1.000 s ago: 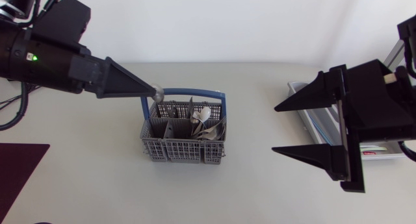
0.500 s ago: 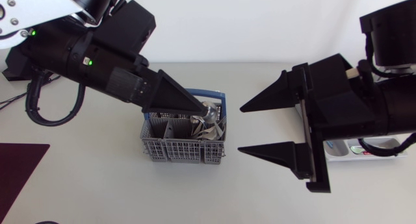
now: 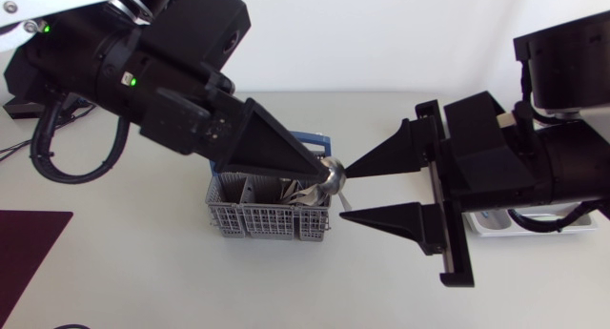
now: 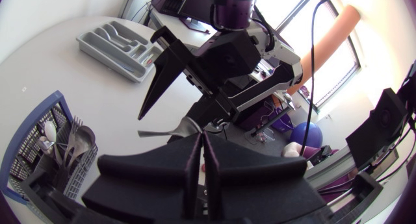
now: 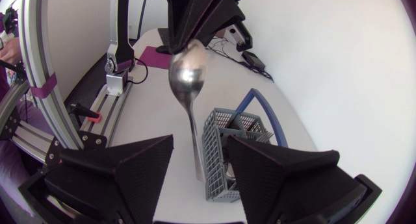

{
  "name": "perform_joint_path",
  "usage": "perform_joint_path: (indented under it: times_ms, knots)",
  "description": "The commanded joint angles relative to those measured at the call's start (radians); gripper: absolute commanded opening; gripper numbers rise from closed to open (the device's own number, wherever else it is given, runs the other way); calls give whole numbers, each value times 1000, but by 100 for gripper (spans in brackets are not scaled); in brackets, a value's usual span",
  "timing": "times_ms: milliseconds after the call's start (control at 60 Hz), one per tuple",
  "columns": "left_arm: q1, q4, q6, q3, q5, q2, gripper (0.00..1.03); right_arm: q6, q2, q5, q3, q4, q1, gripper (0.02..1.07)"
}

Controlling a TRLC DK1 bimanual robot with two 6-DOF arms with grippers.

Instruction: Sort the cutlery from the basket into the organizer compartments.

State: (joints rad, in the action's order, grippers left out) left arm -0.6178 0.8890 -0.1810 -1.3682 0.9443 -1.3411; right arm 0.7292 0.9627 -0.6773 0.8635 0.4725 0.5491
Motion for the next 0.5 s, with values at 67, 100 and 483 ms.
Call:
perform_joint_path:
  times_ms: [67, 100, 483]
  knots:
    - [-5, 18, -14, -31, 25, -4, 4, -5, 14, -11, -6, -12, 22, 38]
    - [-5, 18, -14, -29, 25, -3, 4, -7, 16, -11, -3, -12, 25, 33]
    - [0, 19, -23, -9, 44, 16, 4, -36, 31, -1, 29, -6, 61, 9]
